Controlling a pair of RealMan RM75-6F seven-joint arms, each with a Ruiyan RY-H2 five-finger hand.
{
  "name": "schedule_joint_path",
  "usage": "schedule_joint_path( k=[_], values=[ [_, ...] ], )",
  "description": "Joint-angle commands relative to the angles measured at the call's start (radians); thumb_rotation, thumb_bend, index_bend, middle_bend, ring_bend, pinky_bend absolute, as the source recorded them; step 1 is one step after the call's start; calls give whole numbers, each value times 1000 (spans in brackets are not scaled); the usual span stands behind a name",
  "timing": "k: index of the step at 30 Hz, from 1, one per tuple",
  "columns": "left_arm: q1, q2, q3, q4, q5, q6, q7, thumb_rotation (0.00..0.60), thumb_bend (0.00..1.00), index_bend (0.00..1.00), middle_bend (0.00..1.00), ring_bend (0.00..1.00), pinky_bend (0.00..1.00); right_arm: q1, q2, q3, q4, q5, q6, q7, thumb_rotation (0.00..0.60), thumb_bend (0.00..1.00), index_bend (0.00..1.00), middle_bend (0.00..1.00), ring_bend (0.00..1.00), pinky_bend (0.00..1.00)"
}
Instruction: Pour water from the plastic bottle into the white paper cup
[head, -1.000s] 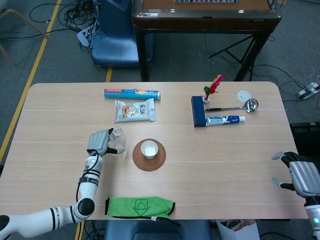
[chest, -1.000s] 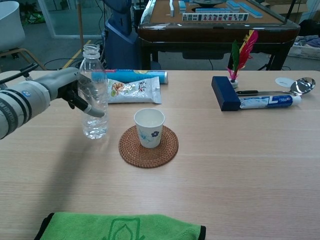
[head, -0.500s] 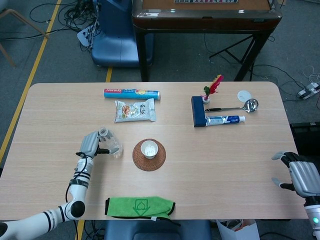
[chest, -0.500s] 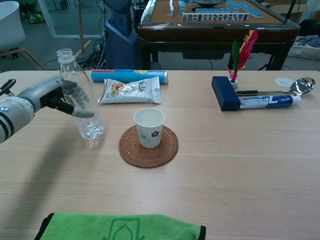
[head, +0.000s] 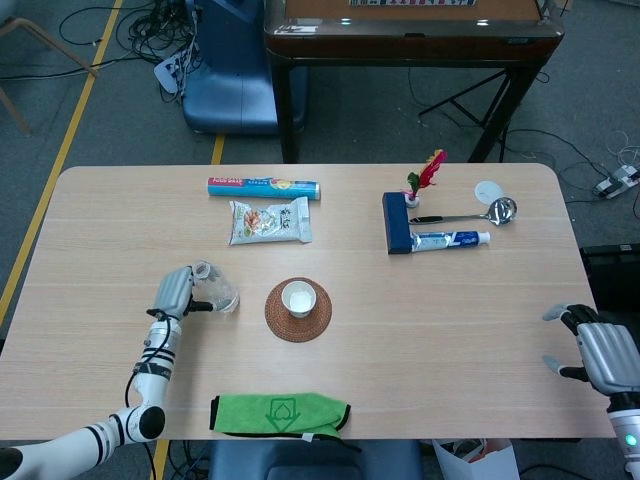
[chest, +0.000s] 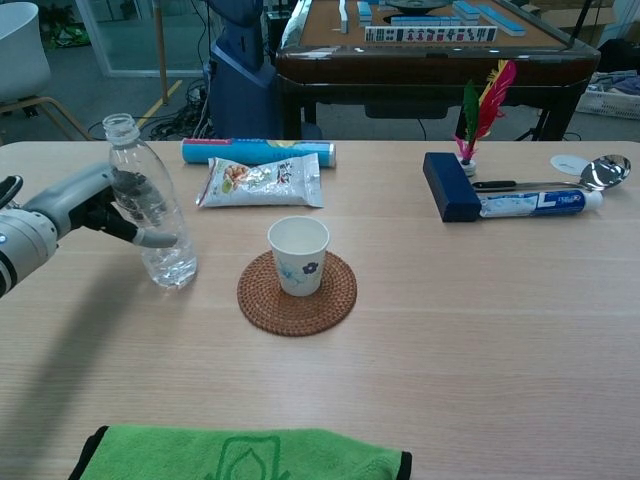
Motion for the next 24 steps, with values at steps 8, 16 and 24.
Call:
schedule_joint_path(
  k=[8, 16, 24],
  values=[
    [-1, 0, 13, 20, -6, -15, 11, 600, 24, 379, 378, 195, 322, 1, -3, 1, 3, -1, 2, 1, 600, 161, 354, 293, 231, 435],
    [0, 14, 16, 10, -33, -36, 37, 600, 19, 267, 219, 97, 243, 1, -4, 1, 6, 0, 0, 2, 600, 162, 354, 293, 231, 435],
    [11, 59, 34, -58, -55, -24, 122, 600, 2, 154, 138, 55, 211, -1, -1, 2, 5, -2, 6, 8, 600, 161, 354, 293, 231, 435]
  ],
)
